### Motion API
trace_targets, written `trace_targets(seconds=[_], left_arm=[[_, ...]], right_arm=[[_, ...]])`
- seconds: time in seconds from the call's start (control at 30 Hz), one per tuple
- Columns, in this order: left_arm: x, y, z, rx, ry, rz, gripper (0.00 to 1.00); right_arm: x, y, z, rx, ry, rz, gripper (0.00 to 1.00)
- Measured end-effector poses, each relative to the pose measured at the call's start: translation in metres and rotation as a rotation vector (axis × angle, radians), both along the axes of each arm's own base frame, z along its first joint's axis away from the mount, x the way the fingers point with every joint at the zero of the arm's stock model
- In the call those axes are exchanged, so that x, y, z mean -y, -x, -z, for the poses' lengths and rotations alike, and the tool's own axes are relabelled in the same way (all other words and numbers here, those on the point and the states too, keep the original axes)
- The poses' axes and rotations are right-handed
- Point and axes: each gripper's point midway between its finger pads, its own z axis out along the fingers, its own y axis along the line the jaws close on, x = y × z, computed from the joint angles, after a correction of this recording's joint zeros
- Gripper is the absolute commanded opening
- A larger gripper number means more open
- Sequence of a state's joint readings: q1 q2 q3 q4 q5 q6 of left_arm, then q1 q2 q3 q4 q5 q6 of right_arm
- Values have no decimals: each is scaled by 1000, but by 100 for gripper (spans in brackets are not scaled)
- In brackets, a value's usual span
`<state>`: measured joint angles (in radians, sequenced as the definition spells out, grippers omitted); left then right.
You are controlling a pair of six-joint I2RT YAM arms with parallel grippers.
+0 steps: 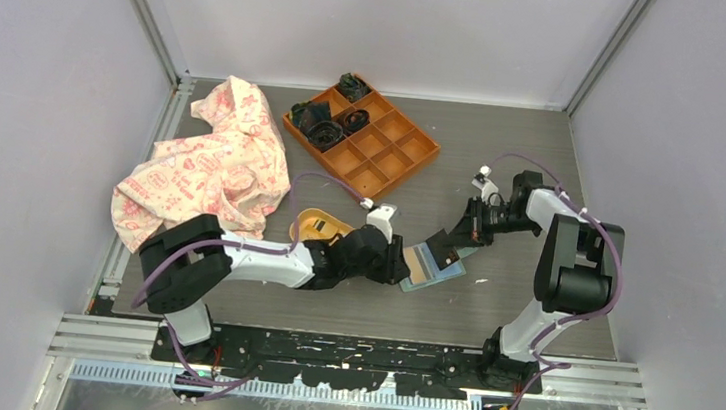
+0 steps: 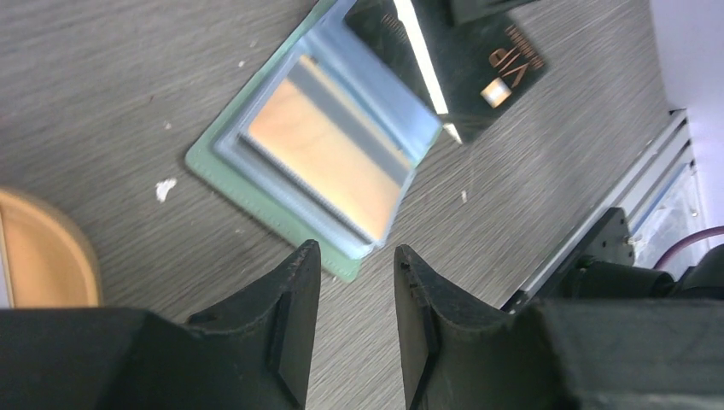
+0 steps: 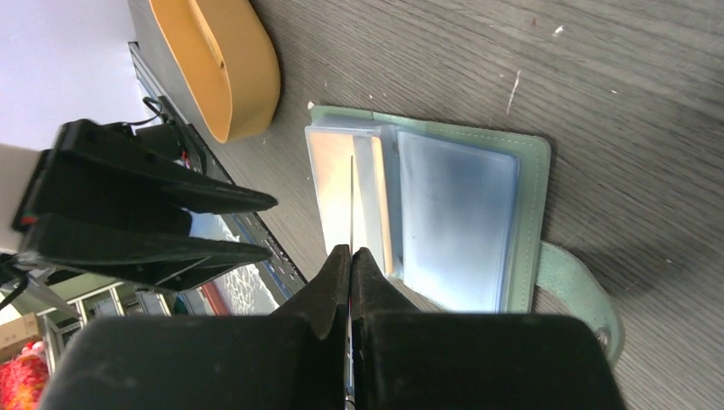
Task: Put the credit cards into the card holder
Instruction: Move the card holder to the center of the board, then insert the credit card into the card slot.
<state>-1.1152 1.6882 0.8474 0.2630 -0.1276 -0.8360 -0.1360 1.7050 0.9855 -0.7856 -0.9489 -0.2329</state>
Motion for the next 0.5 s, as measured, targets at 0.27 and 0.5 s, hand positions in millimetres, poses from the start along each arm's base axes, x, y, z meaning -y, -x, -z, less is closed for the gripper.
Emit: trace_targets(seconds=[0.27, 0.5], left_arm=[[27, -18, -22, 51, 25, 17, 34], [25, -24, 21, 10, -66, 23, 33]], right_arm=[[1, 2, 9, -31, 22, -3, 1], [2, 0, 10, -38, 32, -34, 1]])
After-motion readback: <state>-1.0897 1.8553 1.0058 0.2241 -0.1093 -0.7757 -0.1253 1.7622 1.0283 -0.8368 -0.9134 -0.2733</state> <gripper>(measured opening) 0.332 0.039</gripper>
